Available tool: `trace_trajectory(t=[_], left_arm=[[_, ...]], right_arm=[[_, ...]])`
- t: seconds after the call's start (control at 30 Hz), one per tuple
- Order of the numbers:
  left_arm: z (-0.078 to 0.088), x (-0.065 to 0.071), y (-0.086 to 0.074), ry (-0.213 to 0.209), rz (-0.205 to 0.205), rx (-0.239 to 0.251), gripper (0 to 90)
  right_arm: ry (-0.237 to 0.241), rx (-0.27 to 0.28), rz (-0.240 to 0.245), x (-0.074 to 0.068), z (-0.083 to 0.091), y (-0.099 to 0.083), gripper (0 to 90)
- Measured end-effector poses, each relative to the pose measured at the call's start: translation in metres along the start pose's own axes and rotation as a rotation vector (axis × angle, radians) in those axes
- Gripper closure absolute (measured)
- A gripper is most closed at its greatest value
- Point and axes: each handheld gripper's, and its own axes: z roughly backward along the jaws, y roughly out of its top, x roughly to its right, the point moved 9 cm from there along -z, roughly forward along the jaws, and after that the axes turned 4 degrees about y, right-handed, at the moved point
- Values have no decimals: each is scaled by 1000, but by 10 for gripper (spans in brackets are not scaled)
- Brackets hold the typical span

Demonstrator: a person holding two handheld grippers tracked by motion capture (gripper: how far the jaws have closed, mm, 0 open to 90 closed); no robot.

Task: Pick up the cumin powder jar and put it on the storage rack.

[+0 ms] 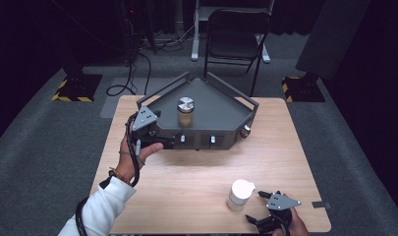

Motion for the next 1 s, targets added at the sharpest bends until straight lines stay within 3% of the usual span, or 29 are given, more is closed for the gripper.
trace_trajectory(t=[0.13,0.23,0.37,0.87,1.0], left_arm=[[8,3,-12,8,-8,-8,15],[12,4,-22,6,9,-5,15],[16,6,-35,28,-38,-24,15],[32,10,-83,36,7,-50,15],[35,12,-94,41,2,-60,15]], right_arm=[[0,0,0,0,0,0,0],[-1,0,1,0,0,0,0],[0,0,0,0,0,0,0],[0,0,0,0,0,0,0],[-1,0,0,0,0,0,0]])
